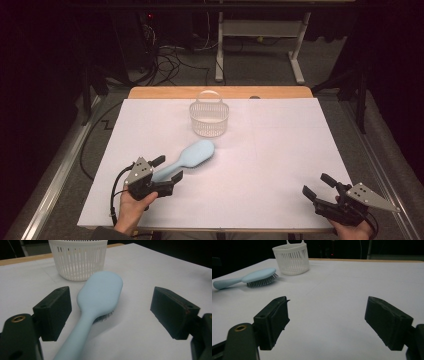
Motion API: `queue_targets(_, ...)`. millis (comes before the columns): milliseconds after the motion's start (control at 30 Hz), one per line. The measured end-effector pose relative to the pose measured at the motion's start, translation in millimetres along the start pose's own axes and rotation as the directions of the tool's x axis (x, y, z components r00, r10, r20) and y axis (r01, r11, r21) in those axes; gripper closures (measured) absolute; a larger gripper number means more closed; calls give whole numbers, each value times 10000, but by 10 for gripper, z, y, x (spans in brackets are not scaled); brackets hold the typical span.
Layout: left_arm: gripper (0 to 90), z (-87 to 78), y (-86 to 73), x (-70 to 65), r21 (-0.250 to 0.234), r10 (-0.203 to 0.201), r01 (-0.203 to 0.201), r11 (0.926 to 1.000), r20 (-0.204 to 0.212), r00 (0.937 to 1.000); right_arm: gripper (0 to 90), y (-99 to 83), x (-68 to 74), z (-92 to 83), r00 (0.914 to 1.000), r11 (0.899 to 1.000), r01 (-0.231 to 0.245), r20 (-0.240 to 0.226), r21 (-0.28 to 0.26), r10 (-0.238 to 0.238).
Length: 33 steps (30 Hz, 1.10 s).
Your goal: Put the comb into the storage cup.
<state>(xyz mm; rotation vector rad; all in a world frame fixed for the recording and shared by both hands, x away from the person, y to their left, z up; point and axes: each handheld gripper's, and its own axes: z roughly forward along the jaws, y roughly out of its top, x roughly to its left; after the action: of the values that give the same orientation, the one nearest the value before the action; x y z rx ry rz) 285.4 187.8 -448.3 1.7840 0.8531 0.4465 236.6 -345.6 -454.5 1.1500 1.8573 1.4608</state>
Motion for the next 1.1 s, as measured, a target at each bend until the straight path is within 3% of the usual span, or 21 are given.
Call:
queue_targets(400, 184, 80, 34, -22, 58, -9, 7, 10000, 193, 9998, 198, 0, -1, 1, 10000, 10000, -2, -4, 4, 2)
queue_targets(1100, 204, 332, 144, -62, 768, 228, -255, 9967, 355, 9991, 198, -3, -8, 0, 10000, 10000, -67, -26, 8, 67)
